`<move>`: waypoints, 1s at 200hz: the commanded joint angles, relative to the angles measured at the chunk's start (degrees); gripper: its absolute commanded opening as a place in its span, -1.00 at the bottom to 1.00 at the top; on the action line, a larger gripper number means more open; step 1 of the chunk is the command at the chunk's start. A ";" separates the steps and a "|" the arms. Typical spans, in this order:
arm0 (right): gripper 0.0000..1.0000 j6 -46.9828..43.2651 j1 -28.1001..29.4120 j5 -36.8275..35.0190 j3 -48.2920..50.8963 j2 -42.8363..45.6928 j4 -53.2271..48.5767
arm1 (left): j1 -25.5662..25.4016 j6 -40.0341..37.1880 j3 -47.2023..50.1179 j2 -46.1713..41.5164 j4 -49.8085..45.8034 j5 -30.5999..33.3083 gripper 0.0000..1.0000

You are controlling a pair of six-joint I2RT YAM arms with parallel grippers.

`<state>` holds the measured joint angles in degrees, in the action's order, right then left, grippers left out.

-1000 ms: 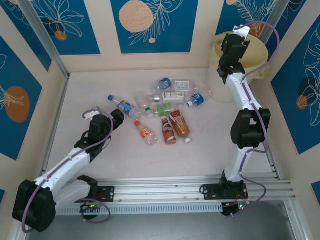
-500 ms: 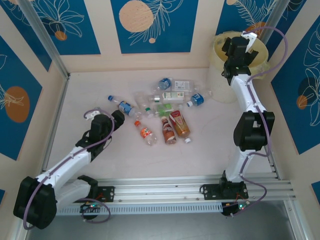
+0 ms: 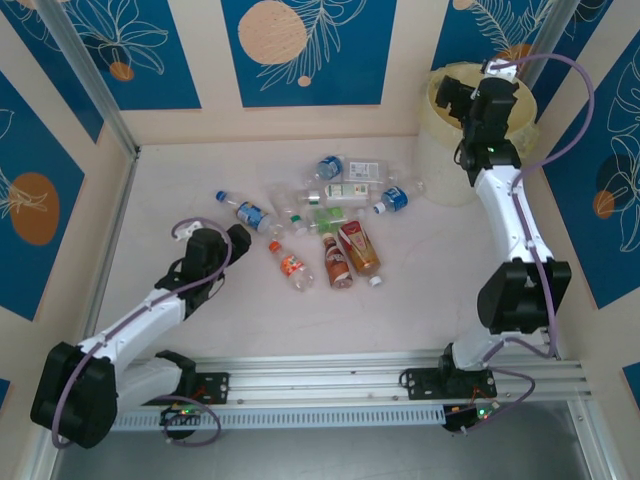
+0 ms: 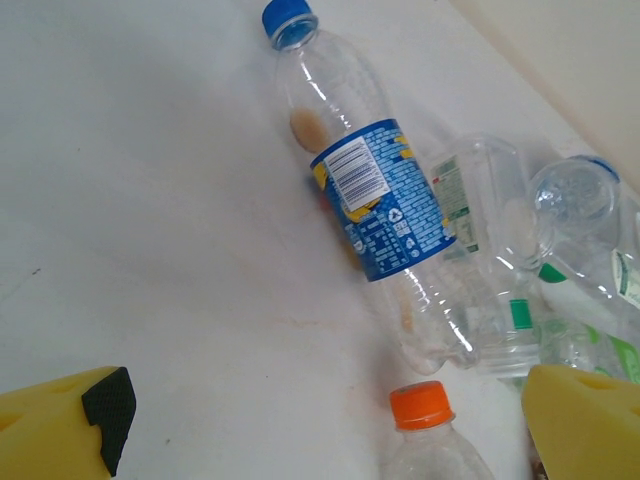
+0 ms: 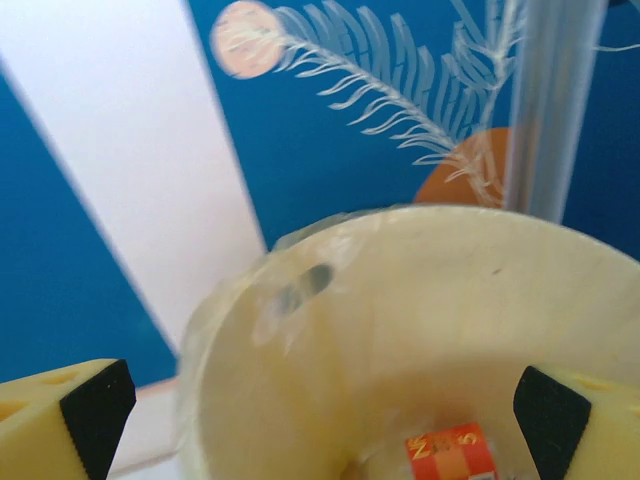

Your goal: Put the plastic bottles in the bin

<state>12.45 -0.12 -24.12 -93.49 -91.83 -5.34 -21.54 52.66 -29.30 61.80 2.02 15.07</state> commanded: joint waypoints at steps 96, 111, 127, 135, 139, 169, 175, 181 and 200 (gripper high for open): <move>0.99 8.38 6.93 12.71 16.44 7.15 -33.26 | 1.10 -2.18 -4.81 2.80 -6.20 -2.94 1.00; 1.00 14.81 7.14 9.75 19.38 5.97 -29.17 | 1.15 -1.74 -4.60 2.89 -5.74 -3.18 1.00; 0.99 19.78 7.21 6.69 21.76 5.06 -24.40 | 1.09 -1.41 -4.21 2.88 -5.49 -3.20 1.00; 0.99 22.43 7.32 4.22 22.78 4.51 -21.77 | 1.20 -1.17 -4.03 2.80 -5.53 -3.22 1.00; 0.99 23.48 7.32 3.33 23.18 4.11 -20.74 | 1.24 -1.08 -3.95 2.73 -5.53 -3.16 1.00; 0.99 32.53 7.44 -1.11 24.97 1.35 -14.43 | 1.33 -0.48 -2.94 2.05 -5.28 -2.79 1.00; 0.99 34.21 7.65 -2.03 25.07 0.71 -13.66 | 1.33 -0.38 -2.74 1.85 -5.25 -2.74 1.00; 0.98 35.80 7.76 -2.80 24.92 -0.20 -13.01 | 1.41 -0.25 -2.52 1.59 -5.20 -2.62 1.00; 0.99 38.72 7.92 -1.44 22.88 -4.32 -12.46 | 1.49 0.00 -1.78 0.75 -5.24 -1.96 1.00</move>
<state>42.52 7.18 -23.00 -69.23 -91.88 -22.06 -21.10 51.62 -32.47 64.18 -3.01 12.47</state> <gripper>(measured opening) 0.993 0.999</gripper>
